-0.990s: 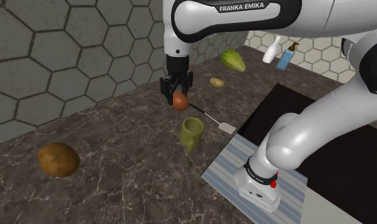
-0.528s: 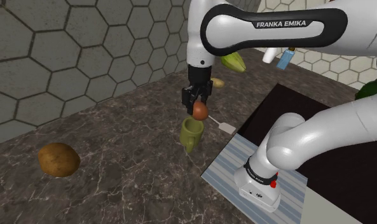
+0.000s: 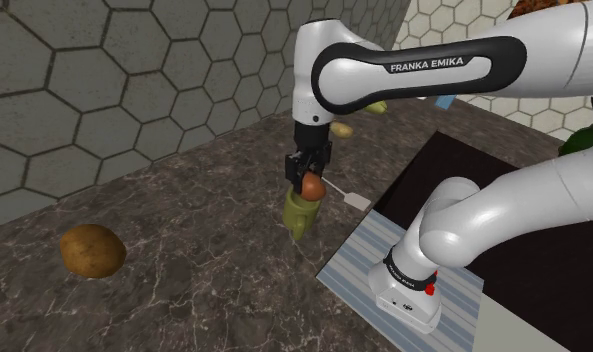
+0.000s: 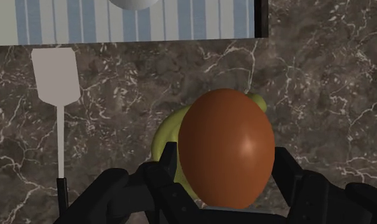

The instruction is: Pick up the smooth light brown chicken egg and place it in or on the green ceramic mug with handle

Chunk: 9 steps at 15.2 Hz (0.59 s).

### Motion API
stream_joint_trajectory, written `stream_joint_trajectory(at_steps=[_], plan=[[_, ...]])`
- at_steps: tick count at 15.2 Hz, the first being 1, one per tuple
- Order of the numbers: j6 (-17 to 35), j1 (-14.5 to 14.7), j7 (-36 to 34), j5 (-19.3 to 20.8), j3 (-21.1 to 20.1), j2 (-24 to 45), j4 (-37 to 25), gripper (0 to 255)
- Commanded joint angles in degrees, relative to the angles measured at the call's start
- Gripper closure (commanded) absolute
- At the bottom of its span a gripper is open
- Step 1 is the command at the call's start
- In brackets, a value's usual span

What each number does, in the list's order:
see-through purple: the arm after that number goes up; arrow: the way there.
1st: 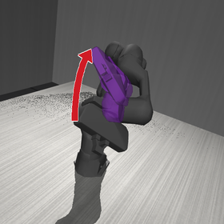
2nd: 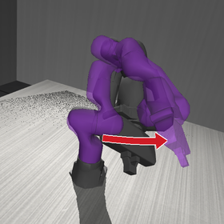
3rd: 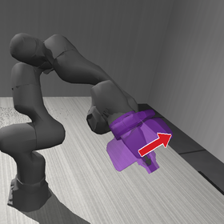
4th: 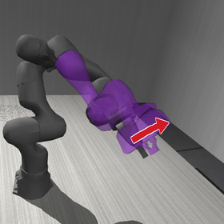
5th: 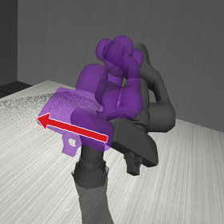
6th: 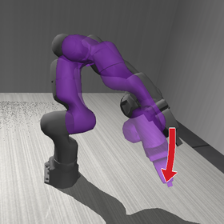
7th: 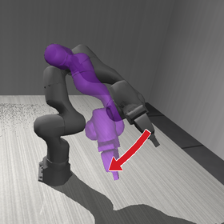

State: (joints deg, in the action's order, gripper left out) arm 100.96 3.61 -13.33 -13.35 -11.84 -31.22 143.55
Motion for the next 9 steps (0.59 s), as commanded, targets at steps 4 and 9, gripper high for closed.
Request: stream_joint_trajectory(at_steps=[4,9], plan=[[4.04,0.10,0.36,-0.40,-0.51,1.20,2.81,255],[4.04,0.11,0.36,-0.39,-0.50,1.20,2.81,255]])
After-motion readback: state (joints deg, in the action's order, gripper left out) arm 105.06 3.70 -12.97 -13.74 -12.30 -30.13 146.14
